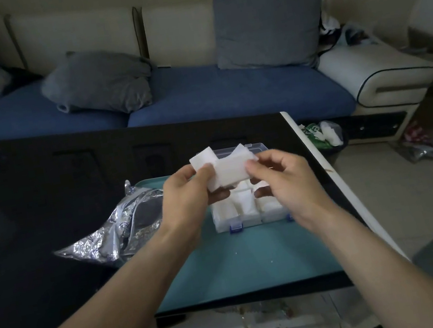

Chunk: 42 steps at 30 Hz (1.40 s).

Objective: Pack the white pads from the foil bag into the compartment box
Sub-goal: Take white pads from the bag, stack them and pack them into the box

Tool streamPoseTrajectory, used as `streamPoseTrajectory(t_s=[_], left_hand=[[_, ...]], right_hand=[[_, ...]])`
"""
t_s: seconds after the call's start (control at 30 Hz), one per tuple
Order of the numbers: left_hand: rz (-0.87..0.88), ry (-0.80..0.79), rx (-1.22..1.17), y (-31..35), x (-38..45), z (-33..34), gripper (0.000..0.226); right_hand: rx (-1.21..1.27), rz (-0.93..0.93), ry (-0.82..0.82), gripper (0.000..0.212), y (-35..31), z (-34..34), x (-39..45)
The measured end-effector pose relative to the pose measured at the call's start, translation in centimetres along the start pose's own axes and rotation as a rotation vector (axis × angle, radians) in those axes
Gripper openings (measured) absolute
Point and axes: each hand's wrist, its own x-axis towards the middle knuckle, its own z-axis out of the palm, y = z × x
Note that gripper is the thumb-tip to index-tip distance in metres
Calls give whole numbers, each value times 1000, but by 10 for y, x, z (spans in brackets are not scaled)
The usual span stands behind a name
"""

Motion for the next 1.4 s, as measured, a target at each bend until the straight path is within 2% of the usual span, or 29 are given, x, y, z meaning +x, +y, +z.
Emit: streamPoseTrajectory(t_s=[0.07,0.17,0.3,0.43,0.57,0.6,0.67,0.7,0.73,0.83,0.93,1.0,1.03,1.17,1.3,1.33,1.4], left_hand=[[51,-24,124,1,4,-7,18],[37,-242,343,2,5,-17,19],[-146,-488,408,3,-1,-17,31],[-177,-580,388,-1,-3,-13,51],[-111,-521,414,-6,-1,-11,38],[-104,-491,421,-6,1,-11,36],[-132,-441,379,-7,3,-12,34],[-174,-421,319,-7,3,-11,31],[-227,-418,243,-5,2,-10,27],[-467,-511,-23,0,-2,-6,18],[-603,-540,-146,0,1,-6,16],[-602,-538,-100,-2,2,-4,10],[-593,-542,-62,-3,1,-3,7],[-566,-497,85,-11,1,-4,14],[-559,-370,68,-18,5,-4,15],[-540,-339,63,-19,4,-3,15],[-493,-288,83,-22,2,-1,11]], right_hand=[[-6,19,-183,3,-3,-15,2],[-98,25,-375,8,-3,-26,0],[-244,-19,-303,14,1,-18,0],[-305,-49,-139,23,5,-8,-1],[-427,-185,-44,25,9,-5,1],[-435,-204,-89,37,8,-6,1],[-485,-180,-285,75,7,-9,-2],[-554,-176,-362,88,6,-7,-5],[-606,-190,-397,89,6,-4,-8],[-600,-230,-363,54,9,8,-11],[-504,-146,-442,56,15,12,-9],[-493,-124,-478,72,14,11,-12],[-563,-149,-460,79,13,11,-13],[-694,-267,-461,69,8,15,-16],[-846,-216,-527,104,5,23,-24],[-914,-229,-501,104,4,26,-27],[-965,-307,-449,89,1,32,-29]])
